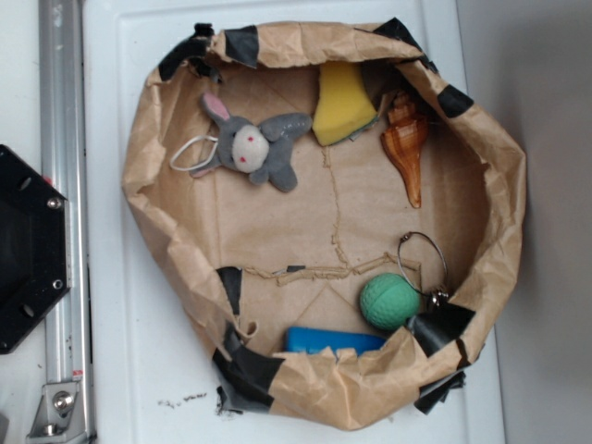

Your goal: Grab the gray animal.

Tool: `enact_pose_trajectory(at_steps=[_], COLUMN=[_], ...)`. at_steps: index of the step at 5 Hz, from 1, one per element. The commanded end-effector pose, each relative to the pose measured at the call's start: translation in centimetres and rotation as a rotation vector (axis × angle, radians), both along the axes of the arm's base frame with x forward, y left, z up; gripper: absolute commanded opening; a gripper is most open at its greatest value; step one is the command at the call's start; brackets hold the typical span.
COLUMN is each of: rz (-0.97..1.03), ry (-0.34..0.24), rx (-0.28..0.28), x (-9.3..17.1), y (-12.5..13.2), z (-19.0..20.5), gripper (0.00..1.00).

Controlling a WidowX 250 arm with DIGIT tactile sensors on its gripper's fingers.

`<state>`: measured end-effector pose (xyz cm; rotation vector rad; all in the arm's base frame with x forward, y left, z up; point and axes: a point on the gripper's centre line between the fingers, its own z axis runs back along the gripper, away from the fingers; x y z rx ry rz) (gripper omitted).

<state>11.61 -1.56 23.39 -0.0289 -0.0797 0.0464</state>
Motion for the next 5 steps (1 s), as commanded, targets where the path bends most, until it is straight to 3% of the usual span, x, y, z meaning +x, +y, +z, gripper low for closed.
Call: enact_pose_trajectory(at_steps=[1, 3, 4, 5], rz=[0.000, 0.007, -0.022, -0.032], ry=[0.000, -0.091, -0.071, -0.031], rx=[0.000, 0.038, 0.047, 0.123], x=[0.0, 6.2, 10.1, 11.8], y=[0.0, 4.9, 5.7, 5.4], z=[0.0, -3.8, -5.7, -8.7], gripper=[1.00, 1.00, 1.00, 1.00])
